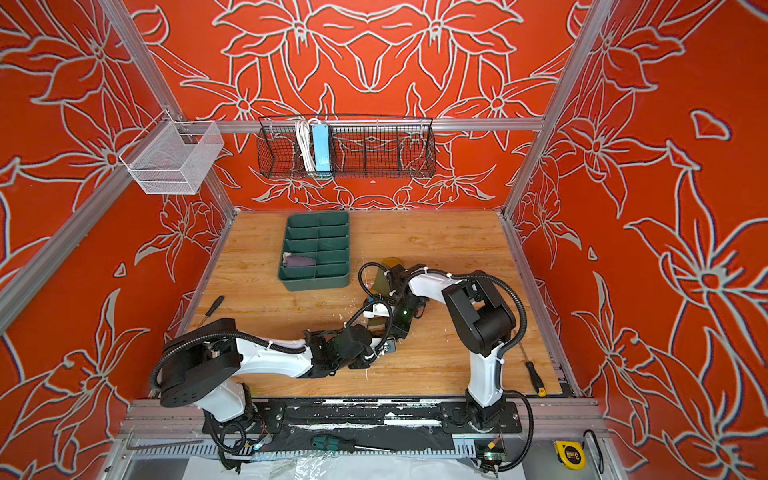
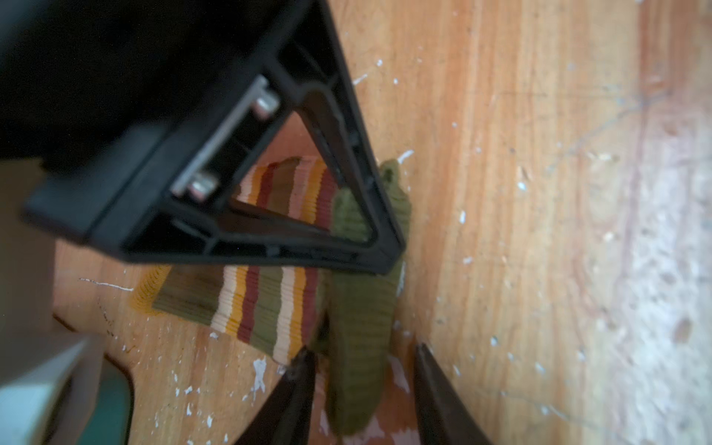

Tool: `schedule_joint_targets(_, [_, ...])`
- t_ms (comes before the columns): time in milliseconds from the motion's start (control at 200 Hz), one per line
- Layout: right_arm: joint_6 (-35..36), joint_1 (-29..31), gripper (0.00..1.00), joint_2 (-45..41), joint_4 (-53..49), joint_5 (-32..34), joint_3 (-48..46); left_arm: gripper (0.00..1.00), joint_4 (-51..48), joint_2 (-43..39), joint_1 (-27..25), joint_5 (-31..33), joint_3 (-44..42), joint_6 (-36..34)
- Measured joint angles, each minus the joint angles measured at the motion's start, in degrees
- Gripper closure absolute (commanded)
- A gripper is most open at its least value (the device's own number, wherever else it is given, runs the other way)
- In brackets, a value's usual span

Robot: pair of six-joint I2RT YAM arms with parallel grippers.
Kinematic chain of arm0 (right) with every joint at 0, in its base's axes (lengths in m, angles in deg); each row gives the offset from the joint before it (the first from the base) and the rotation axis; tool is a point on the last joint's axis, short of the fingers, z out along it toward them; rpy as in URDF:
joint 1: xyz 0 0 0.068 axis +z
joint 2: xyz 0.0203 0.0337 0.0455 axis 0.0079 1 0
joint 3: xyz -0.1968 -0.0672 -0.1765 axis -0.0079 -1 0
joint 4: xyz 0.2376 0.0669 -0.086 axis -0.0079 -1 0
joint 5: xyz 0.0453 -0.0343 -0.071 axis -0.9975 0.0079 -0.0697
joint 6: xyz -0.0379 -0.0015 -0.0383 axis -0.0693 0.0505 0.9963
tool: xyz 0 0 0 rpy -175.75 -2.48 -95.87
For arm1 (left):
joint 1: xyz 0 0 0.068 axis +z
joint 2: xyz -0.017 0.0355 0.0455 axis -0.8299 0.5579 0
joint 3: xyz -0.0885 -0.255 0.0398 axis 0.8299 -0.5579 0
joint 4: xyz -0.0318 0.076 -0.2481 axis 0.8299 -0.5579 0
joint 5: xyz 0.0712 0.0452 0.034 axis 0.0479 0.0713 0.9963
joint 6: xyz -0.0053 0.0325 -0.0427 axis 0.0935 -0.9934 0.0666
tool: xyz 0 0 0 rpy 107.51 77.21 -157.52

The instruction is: Roll the socks

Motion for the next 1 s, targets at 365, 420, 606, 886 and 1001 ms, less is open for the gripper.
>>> schedule_joint_targets(365, [-0.1,0.0,1.0,0.0,0.0,0.0,0.0,0.91,2.2,2.9,0.2,-1.0,1.1,3.0])
schedule_joint_targets(420, [-0.1,0.0,1.0,0.0,0.0,0.0,0.0,0.99,2.1,3.2,0.2,-1.1,1.4,3.4])
schedule_joint_targets(606, [-0.6,0.0,1.0,-0.4,0.4,0.0,-0.5,1.0,0.7,3.3,0.2,-0.9,2.1,4.8])
schedule_joint_targets(886, [-1.9,0.0,0.63,-3.0,3.6,1.2,-3.5,1.0,-5.3,2.3,0.2,-1.9,4.1,7.0])
schedule_joint_targets(1001, [-3.1,-0.2,0.44,-10.0,8.6,4.7,-8.4,1.0,-9.2,1.8,0.0,-4.9,6.1,7.9])
